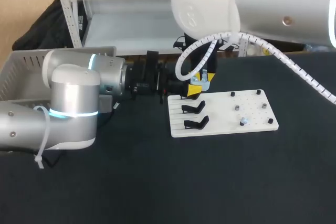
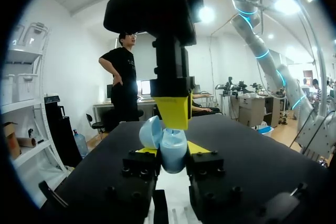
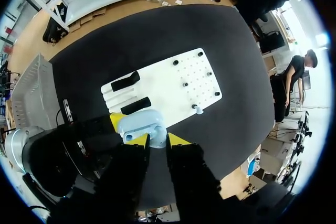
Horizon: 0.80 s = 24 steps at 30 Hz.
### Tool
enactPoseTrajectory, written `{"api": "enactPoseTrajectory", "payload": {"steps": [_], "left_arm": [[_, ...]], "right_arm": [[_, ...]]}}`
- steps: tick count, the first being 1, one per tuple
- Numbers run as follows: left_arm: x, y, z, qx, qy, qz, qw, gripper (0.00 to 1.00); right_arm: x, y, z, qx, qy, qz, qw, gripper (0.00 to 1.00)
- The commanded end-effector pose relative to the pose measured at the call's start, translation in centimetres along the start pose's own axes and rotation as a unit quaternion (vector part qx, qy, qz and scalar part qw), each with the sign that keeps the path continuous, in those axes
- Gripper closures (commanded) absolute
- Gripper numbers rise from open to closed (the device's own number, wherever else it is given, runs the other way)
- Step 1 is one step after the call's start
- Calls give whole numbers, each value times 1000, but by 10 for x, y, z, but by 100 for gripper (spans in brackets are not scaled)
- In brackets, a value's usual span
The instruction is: Pick up each earbud case from the left stands, insert the matching earbuds, close the lid, and place the case in the box.
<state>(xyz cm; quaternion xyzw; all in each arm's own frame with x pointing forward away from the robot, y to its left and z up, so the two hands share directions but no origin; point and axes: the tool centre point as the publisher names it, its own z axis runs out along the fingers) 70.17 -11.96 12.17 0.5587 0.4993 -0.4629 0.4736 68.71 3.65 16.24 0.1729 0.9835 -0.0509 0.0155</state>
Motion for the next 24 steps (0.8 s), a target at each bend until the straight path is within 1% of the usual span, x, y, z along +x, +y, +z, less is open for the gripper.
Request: {"api": "enactPoseTrajectory", "payload": {"steps": [1, 3, 5, 11, 14, 17, 19, 20, 22, 24], "left_arm": [[-1, -1, 0, -2, 0, 0, 1000, 100], [-1, -1, 0, -2, 0, 0, 1000, 100], [-1, -1, 0, -2, 0, 0, 1000, 100], [-1, -1, 0, -2, 0, 0, 1000, 100], [-1, -1, 0, -2, 0, 0, 1000, 100], [-1, -1, 0, -2, 0, 0, 1000, 100], [-1, -1, 0, -2, 0, 0, 1000, 100], [-1, -1, 0, -2, 0, 0, 1000, 100], [-1, -1, 0, -2, 0, 0, 1000, 100], [-1, -1, 0, -2, 0, 0, 1000, 100]], "right_arm": [[-1, 1, 0, -1, 1, 0, 1000, 74], [-1, 1, 0, -3, 0, 0, 1000, 67], [-1, 1, -1, -6, 0, 0, 1000, 62], [5, -3, -14, -31, -12, -1, 999, 64], [9, -12, -24, -58, -23, 4, 998, 68], [12, -24, -29, -93, -36, 1, 995, 69], [12, -33, -32, -121, -58, -11, 991, 68], [12, -41, -34, -139, -69, -3, 988, 67], [11, -51, -34, -158, -93, -12, 983, 67], [9, -65, -33, -178, -109, -3, 978, 65]]}}
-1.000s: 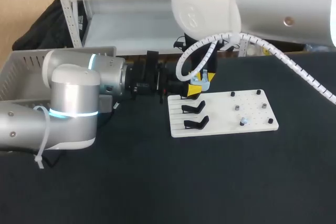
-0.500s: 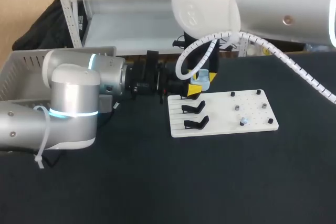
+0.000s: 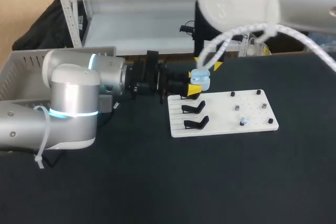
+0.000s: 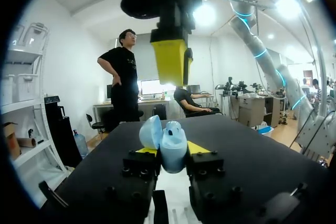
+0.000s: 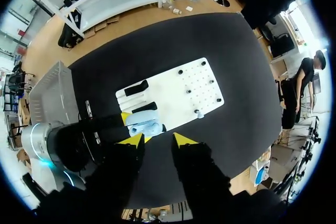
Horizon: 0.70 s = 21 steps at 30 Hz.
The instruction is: Pick up each earbud case from the left stands, insert the matching earbuds, close the lid, and place the case in the box.
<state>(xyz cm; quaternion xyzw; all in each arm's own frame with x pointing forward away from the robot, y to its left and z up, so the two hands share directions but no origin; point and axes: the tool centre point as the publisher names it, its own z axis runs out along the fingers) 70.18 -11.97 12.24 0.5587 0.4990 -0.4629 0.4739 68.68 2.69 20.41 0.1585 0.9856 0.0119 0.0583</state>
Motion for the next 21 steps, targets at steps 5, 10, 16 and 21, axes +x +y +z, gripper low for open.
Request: {"api": "enactPoseTrajectory", "payload": {"steps": [5, 10, 16, 21], "left_arm": [[0, -1, 0, -2, 1, 0, 1000, 100], [0, -1, 0, -2, 1, 0, 1000, 100], [0, -1, 0, -2, 1, 0, 1000, 100], [0, -1, 0, -2, 1, 0, 1000, 100]], "right_arm": [[18, -79, 8, -135, -108, -9, 985, 64], [22, -97, 22, -143, -123, -43, 981, 63], [17, -113, 47, -141, -106, -53, 983, 66], [15, -119, 70, -141, -83, -73, 984, 67]]}}
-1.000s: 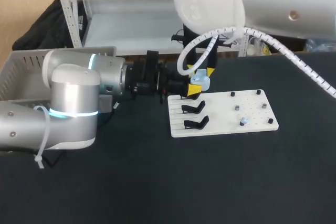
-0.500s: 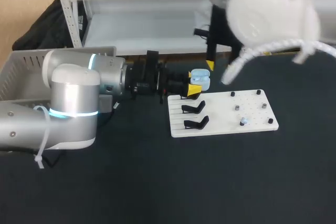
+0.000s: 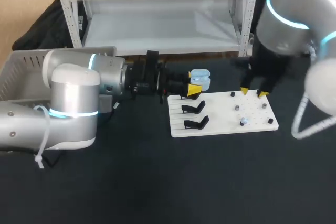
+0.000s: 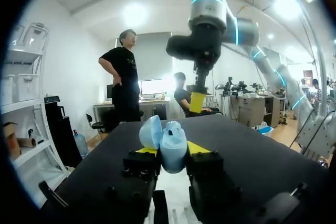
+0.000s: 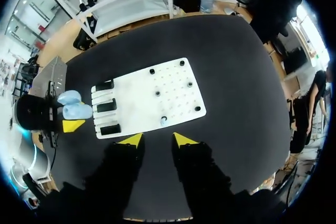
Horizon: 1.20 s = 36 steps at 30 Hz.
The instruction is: Pick up each earbud case from the left stands, insert the matching earbuds, close the lid, and place the case in the box.
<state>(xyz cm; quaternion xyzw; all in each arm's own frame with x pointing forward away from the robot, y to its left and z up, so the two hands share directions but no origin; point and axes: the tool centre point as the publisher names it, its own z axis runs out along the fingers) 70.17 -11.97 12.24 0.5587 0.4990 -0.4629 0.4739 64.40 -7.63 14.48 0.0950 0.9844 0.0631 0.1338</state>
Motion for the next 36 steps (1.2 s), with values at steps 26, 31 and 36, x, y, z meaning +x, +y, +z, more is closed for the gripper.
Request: {"api": "enactPoseTrajectory", "payload": {"steps": [26, 31, 36], "left_arm": [[0, -1, 0, -2, 1, 0, 1000, 100], [0, -1, 0, -2, 1, 0, 1000, 100], [0, -1, 0, -2, 1, 0, 1000, 100]], "right_arm": [[16, -16, 95, -33, 16, -78, 996, 52], [19, -18, 106, -27, 18, -70, 997, 55], [19, -15, 111, -28, 18, -64, 997, 55]]}}
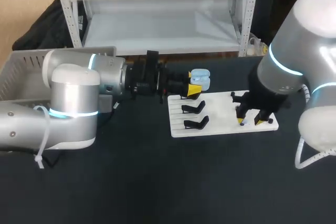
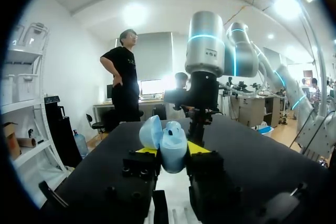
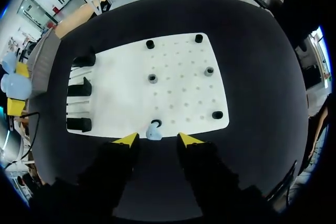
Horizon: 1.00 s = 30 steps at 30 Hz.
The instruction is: Pick up each earbud case from the left stands, insert the matching earbuds, close the lid, and place the case in the box.
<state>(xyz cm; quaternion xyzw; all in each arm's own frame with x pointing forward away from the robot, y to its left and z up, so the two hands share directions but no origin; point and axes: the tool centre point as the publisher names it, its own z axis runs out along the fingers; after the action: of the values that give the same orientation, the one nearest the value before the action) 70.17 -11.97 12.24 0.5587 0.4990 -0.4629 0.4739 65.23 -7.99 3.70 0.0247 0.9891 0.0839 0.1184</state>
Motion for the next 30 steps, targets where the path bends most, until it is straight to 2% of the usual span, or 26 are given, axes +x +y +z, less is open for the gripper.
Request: {"api": "enactPoseTrajectory", "payload": {"steps": [1, 30], "left_arm": [[0, -1, 0, -2, 1, 0, 1000, 100], [0, -1, 0, -2, 1, 0, 1000, 100]], "right_arm": [[0, 3, 7, 0, -4, 3, 1000, 55], [-5, 2, 15, -11, -11, 17, 1000, 67]]}}
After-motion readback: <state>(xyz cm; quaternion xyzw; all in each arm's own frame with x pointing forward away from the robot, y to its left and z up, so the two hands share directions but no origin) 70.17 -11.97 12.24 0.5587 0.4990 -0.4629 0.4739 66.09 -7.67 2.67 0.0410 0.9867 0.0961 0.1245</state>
